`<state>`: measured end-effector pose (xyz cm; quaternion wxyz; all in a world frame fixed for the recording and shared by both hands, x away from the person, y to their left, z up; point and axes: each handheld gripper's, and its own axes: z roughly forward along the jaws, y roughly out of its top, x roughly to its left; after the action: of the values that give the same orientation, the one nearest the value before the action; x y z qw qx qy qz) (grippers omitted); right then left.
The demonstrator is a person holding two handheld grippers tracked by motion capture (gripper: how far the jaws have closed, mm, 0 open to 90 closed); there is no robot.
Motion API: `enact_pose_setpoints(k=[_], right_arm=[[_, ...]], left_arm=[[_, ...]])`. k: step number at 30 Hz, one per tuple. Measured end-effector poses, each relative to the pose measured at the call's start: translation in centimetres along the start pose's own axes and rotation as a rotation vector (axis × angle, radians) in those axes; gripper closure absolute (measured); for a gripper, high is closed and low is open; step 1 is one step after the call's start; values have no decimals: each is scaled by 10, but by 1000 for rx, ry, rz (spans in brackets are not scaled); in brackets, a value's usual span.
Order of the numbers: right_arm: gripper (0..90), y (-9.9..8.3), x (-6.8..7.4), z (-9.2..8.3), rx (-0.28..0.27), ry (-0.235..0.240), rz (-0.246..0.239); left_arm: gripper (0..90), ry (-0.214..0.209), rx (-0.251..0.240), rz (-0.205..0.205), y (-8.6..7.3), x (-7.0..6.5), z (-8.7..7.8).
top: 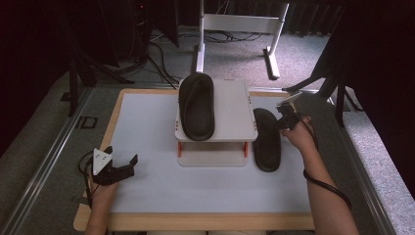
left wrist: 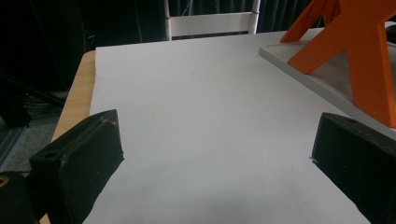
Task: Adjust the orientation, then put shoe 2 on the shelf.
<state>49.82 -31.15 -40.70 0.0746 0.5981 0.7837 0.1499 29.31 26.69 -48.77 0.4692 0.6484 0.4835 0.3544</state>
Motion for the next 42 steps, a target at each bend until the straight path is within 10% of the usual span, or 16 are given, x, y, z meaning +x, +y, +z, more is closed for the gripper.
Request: enact_pose_setpoints(k=[13,42], right_arm=[[755,2,-5,-20,28,0,24],[755,14,-9,-124,-52,6,60]], left_arm=[[14,9,-9,-2,0,0,-1],[14,12,-15,-15,-1,1,-1]])
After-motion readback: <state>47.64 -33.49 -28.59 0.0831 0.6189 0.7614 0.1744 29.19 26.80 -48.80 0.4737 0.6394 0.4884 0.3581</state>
